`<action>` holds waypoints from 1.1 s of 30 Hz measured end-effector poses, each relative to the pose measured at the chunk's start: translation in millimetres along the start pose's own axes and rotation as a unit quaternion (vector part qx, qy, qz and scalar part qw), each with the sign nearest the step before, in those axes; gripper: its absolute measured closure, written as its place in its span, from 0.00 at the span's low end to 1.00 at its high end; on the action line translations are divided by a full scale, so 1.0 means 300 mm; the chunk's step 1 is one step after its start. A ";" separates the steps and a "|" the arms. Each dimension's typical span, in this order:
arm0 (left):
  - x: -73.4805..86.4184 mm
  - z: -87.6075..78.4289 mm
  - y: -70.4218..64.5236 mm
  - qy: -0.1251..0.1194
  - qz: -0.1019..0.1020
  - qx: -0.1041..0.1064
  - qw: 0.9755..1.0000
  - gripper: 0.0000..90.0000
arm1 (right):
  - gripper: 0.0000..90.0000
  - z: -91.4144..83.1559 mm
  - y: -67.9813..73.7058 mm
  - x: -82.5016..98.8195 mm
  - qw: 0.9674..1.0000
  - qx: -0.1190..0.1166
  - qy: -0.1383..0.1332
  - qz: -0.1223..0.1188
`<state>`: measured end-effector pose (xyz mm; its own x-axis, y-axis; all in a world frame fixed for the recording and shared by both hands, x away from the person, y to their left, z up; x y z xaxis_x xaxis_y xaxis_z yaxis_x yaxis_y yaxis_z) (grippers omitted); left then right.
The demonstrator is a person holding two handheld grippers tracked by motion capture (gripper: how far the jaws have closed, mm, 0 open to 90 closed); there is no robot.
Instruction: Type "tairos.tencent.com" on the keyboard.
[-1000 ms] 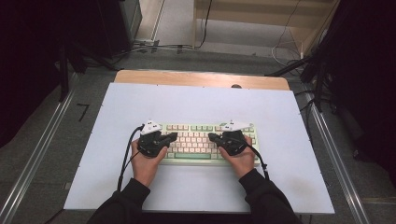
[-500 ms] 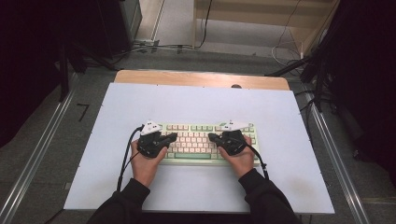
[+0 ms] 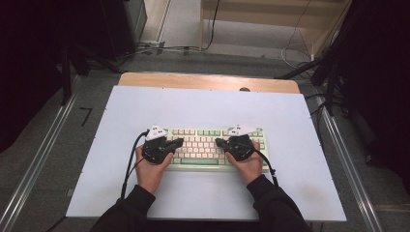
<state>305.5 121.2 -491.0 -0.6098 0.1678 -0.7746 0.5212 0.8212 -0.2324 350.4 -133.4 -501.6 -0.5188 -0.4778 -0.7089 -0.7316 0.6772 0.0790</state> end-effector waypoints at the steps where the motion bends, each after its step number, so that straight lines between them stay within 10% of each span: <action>1: 0.000 0.000 0.000 0.000 0.000 0.001 1.000 1.00 | 0.98 0.000 0.000 0.000 1.000 0.000 0.000 0.000; 33: 0.007 -0.011 0.007 -0.001 -0.002 0.000 1.000 1.00 | 0.98 -0.036 0.017 -0.012 1.000 -0.003 -0.018 -0.007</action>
Point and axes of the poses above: each handheld gripper's, and its own axes: z roughly forward along the jaws, x roughly out of its underside, y roughly to its left, the point moved 2 cm from there along z, roughly forward along the jaws, and after that the axes turned 5 degrees about y, right-handed, at the moved point
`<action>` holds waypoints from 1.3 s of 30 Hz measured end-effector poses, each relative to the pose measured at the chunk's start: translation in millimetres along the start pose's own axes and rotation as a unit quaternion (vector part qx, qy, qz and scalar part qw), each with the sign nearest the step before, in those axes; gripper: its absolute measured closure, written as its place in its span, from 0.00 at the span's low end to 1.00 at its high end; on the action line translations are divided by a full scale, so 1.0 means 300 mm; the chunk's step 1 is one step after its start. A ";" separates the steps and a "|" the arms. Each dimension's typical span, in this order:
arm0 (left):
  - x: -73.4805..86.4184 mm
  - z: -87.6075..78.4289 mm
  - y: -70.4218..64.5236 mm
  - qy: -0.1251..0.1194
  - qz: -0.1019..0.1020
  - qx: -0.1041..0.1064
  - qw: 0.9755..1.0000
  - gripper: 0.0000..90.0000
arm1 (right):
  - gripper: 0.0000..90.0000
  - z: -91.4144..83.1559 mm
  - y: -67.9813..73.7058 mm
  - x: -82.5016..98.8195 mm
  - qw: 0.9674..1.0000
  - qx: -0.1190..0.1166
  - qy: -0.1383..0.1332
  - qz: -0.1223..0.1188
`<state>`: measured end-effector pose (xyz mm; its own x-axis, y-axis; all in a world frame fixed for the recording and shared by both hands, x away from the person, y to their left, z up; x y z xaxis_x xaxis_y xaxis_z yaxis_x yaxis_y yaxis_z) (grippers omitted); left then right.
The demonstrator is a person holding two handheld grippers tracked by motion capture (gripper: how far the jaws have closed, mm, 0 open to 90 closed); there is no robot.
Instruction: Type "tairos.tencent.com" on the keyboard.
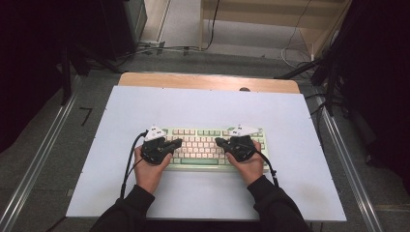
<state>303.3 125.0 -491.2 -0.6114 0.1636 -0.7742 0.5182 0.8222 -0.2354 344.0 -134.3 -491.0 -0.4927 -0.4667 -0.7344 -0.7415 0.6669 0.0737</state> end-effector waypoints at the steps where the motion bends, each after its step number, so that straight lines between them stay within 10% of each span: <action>1: 0.000 -0.001 0.001 0.000 0.000 0.000 1.000 1.00 | 0.98 -0.001 0.000 0.000 1.000 -0.001 -0.001 0.001; 39: 0.026 0.007 0.019 0.024 -0.003 -0.005 1.000 1.00 | 0.98 -0.018 -0.005 -0.003 1.000 0.000 -0.008 0.004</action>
Point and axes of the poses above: each handheld gripper's, and its own axes: z roughly forward along the jaws, x roughly out of its underside, y roughly to its left, the point moved 2 cm from there along z, roughly forward along the jaws, and after that the axes turned 5 degrees about y, right-handed, at the moved point
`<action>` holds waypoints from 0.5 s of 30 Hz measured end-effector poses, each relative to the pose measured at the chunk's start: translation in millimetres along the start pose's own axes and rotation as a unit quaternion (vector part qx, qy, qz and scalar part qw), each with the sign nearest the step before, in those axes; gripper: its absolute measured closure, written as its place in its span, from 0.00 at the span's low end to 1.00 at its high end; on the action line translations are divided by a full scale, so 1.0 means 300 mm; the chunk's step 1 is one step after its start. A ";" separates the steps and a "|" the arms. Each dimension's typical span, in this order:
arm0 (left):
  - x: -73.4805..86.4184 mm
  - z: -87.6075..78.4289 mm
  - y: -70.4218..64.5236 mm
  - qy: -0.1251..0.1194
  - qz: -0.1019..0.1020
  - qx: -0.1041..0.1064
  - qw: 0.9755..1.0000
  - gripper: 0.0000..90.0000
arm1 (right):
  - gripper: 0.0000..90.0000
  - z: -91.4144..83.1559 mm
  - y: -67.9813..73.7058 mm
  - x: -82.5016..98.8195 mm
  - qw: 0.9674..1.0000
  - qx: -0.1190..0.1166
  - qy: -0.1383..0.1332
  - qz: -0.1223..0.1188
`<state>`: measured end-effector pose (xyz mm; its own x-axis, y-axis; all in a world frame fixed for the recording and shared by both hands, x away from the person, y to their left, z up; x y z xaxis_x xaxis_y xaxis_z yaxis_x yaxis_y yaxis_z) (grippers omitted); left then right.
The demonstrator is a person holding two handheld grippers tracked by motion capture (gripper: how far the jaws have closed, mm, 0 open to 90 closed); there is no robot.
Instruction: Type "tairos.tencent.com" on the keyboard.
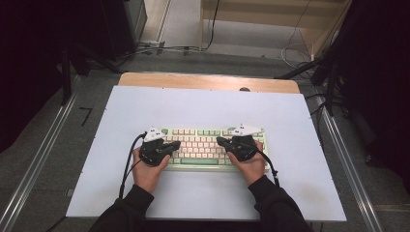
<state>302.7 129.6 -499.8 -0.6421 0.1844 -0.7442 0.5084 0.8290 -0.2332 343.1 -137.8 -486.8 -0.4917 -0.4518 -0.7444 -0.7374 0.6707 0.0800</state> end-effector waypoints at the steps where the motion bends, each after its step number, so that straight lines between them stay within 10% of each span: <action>1: 0.001 0.002 0.000 0.001 0.000 0.000 1.000 1.00 | 0.98 0.000 0.000 0.000 1.000 0.000 0.000 0.000; 15: 0.008 0.011 0.004 0.011 0.000 -0.001 1.000 1.00 | 0.98 -0.002 0.000 0.000 1.000 0.000 -0.001 0.001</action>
Point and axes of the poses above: each handheld gripper's, and its own axes: z roughly forward along the jaws, x roughly out of its underside, y roughly to its left, the point moved 2 cm from there along z, roughly forward along the jaws, and after that the axes turned 5 degrees about y, right-handed, at the moved point
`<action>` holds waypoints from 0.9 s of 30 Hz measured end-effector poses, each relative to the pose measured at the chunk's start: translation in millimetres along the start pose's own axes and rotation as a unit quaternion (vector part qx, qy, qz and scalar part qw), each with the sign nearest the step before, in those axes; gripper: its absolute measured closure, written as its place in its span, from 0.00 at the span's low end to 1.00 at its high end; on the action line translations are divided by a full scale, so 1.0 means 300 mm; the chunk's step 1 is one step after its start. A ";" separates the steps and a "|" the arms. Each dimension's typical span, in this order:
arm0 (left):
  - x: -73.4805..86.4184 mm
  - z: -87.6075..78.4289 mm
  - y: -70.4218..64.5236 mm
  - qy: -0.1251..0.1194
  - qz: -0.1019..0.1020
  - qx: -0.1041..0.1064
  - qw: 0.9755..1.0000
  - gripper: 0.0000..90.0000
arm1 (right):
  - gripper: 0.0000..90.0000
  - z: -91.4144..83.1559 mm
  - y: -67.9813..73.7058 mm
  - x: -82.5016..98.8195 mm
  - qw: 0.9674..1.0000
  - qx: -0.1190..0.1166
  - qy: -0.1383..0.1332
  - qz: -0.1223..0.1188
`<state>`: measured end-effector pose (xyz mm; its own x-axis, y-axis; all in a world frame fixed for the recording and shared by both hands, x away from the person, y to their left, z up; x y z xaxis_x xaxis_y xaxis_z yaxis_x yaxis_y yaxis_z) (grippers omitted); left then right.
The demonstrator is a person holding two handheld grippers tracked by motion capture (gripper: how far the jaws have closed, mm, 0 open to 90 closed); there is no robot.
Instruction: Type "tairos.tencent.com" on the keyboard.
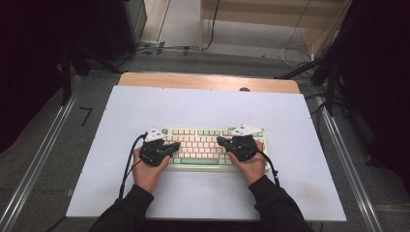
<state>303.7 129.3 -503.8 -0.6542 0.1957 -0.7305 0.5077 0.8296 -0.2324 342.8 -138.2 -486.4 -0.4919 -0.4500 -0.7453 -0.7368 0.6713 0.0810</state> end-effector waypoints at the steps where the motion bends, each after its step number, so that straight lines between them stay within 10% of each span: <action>1: 0.000 0.001 -0.001 0.001 0.000 0.001 1.000 1.00 | 0.98 0.000 0.000 0.000 1.000 0.000 0.000 0.000; 27: 0.001 -0.002 -0.009 -0.003 0.005 0.001 1.000 1.00 | 0.98 -0.003 0.000 0.002 1.000 0.001 0.002 0.000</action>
<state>301.8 127.6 -502.9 -0.6458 0.2012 -0.7365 0.5154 0.8266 -0.2261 342.1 -138.8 -486.3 -0.4942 -0.4519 -0.7427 -0.7356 0.6727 0.0802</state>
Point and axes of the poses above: each handheld gripper's, and its own axes: z roughly forward along the jaws, x roughly out of its underside, y roughly to its left, the point moved 2 cm from there along z, roughly forward along the jaws, and after that the axes turned 5 degrees about y, right-handed, at the moved point
